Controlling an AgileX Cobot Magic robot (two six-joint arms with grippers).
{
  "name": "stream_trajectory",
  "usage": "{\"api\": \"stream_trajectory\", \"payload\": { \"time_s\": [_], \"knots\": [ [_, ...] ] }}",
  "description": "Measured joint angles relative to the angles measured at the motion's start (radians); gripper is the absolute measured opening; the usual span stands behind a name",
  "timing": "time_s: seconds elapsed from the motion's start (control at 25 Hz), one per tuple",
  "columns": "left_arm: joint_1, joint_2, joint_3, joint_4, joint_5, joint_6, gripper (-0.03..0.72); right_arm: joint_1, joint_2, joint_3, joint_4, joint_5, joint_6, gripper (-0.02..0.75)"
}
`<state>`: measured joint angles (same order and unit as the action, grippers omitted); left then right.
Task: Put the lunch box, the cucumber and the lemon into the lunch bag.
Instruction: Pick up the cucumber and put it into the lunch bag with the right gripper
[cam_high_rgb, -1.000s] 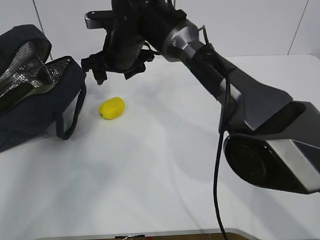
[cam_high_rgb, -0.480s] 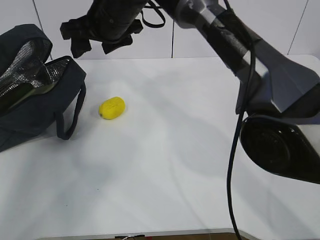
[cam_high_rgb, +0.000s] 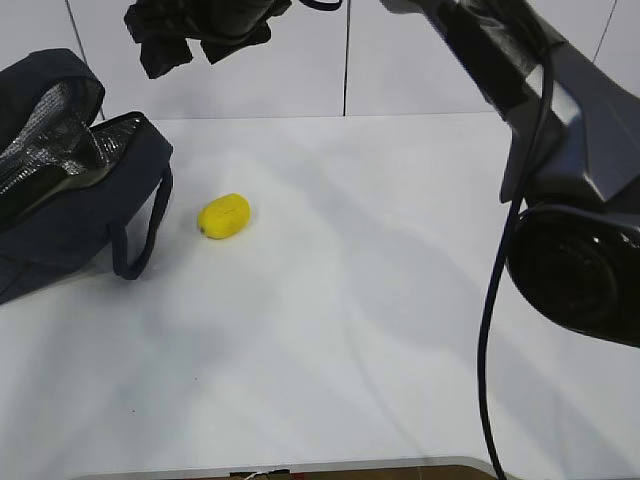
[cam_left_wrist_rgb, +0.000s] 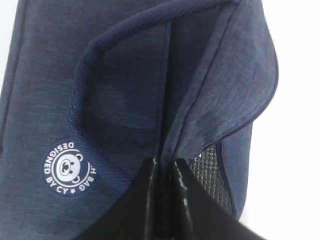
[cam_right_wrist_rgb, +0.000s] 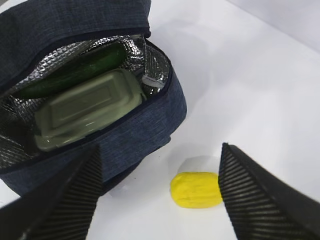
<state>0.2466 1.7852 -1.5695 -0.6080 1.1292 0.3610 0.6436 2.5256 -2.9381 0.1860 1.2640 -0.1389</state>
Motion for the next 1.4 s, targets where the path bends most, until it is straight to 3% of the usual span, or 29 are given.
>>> {"api": "stream_trajectory", "payload": {
  "time_s": [0.32, 0.56, 0.96, 1.4],
  "knots": [
    [0.0, 0.0, 0.0, -0.069, 0.042, 0.0, 0.011, -0.002, -0.009, -0.002, 0.003, 0.001, -0.076, 0.577],
    [0.0, 0.0, 0.0, -0.061, 0.042, 0.0, 0.011, -0.002, -0.009, -0.002, -0.092, 0.002, -0.087, 0.577],
    [0.0, 0.0, 0.0, -0.046, 0.043, 0.0, 0.011, -0.002, -0.038, 0.0, -0.099, 0.006, -0.087, 0.577],
    [0.0, 0.0, 0.0, -0.044, 0.04, 0.0, 0.011, -0.002, -0.257, 0.314, -0.112, 0.006, -0.087, 0.577]
  ]
}}
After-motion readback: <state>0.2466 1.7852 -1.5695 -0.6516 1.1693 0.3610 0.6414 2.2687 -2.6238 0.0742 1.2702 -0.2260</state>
